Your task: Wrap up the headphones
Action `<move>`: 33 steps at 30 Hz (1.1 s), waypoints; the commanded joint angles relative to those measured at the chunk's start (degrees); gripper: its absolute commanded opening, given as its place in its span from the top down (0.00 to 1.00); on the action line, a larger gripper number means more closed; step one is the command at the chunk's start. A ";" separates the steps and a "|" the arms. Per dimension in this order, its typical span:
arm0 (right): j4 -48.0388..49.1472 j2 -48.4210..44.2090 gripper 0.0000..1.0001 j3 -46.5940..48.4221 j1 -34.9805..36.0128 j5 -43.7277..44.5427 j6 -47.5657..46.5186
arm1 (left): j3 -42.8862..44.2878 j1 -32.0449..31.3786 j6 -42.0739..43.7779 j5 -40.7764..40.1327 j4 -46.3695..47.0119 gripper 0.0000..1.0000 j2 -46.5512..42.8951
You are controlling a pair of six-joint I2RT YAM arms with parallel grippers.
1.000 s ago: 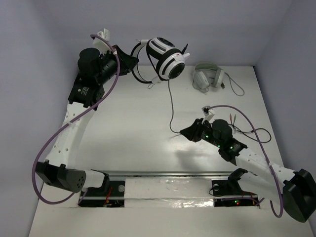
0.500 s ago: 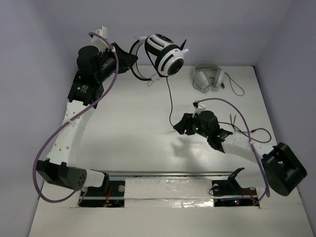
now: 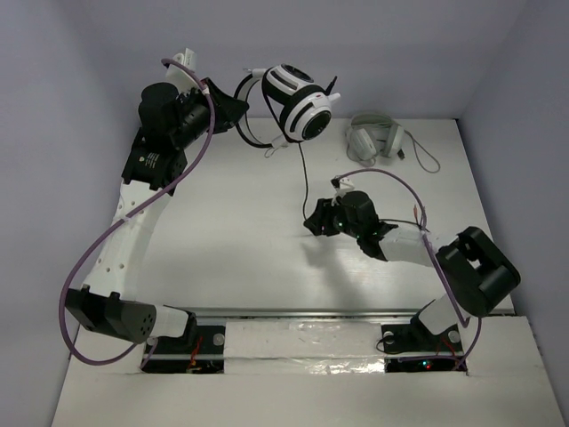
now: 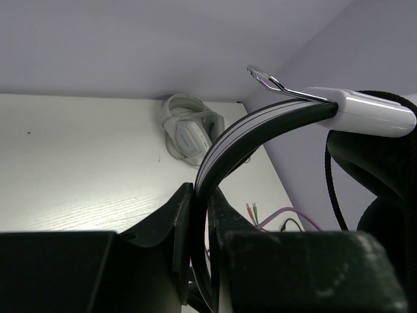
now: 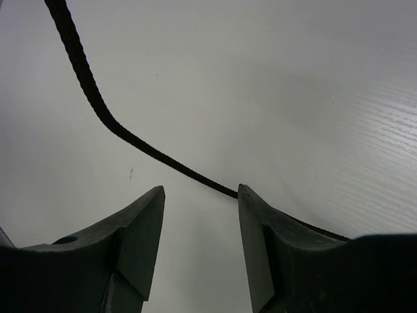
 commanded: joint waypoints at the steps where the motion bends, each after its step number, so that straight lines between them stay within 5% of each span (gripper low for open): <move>1: 7.56 -3.32 0.45 -0.97 0.16 -0.25 0.50 | 2.80 0.22 -2.06 1.70 6.15 1.00 -3.08; 15: 8.96 10.91 0.45 5.62 0.16 -6.21 0.85 | 2.54 0.22 -2.50 1.88 6.41 1.00 -3.16; 19: 10.11 11.53 0.68 5.01 0.16 -6.75 1.65 | 2.45 0.22 -2.33 0.83 6.50 1.00 -2.90; 20: 9.76 11.53 0.85 4.83 0.16 -6.75 1.73 | 2.71 0.22 -2.07 0.30 6.33 1.00 -2.72; 22: 9.58 11.18 0.99 4.31 0.16 -7.45 2.43 | 2.80 0.22 -1.63 -1.54 6.07 1.00 -2.55; 27: 10.64 5.92 1.00 -1.13 3.05 -8.07 5.51 | 1.49 0.22 -1.10 -6.11 6.68 1.00 -1.58; 33: -2.52 -9.26 1.00 -4.83 14.28 0.69 6.39 | 0.52 0.22 2.32 -19.64 5.19 1.00 0.88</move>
